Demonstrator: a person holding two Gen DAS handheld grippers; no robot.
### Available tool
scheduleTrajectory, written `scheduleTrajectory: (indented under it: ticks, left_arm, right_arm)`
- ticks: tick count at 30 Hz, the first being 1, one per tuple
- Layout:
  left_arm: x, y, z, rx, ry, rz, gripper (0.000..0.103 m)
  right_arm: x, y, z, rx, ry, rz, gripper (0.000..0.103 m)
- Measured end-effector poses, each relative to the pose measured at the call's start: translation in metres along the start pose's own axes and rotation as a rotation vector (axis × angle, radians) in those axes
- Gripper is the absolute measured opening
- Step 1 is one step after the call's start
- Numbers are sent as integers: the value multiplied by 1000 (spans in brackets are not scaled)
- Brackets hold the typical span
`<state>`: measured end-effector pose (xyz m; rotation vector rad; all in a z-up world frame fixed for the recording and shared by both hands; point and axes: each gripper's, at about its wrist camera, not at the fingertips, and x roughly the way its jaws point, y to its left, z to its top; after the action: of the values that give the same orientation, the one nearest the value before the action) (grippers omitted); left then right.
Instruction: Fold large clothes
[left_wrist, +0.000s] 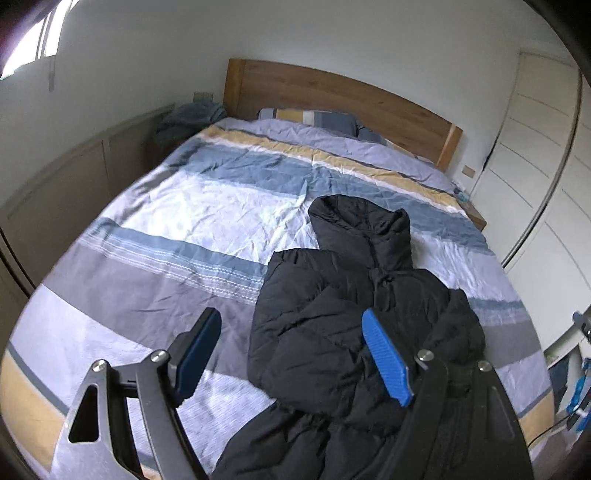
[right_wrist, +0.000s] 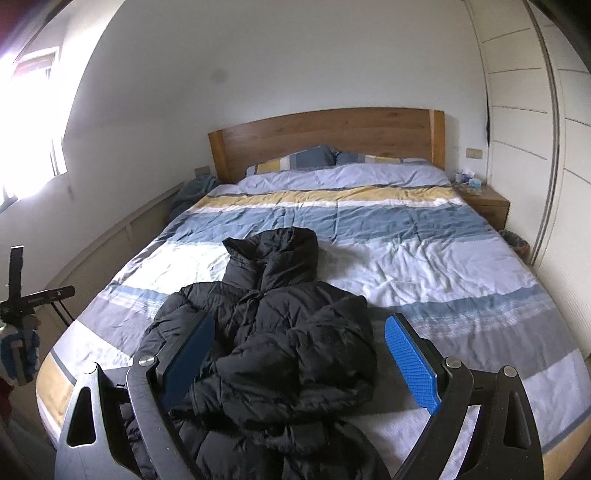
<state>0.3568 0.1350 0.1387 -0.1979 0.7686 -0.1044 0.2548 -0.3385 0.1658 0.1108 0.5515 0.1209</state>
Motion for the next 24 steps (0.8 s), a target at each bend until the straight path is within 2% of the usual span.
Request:
scheduleTrajectory:
  ticks: [6, 9, 14, 17, 24]
  left_arm:
    - [69, 11, 38, -50, 38, -29, 78]
    - [121, 10, 64, -68, 56, -51, 78]
    - [225, 3, 101, -104, 93, -145, 78]
    - [267, 0, 108, -109, 119, -165, 78]
    - [322, 8, 119, -172, 183, -176, 78]
  right_arm:
    - [67, -12, 31, 70, 22, 45, 93]
    - [113, -25, 49, 131, 28, 76, 93]
    - [217, -44, 73, 170, 59, 74, 93]
    - [268, -48, 74, 188, 99, 85, 93]
    - [341, -50, 74, 223, 179, 132, 93]
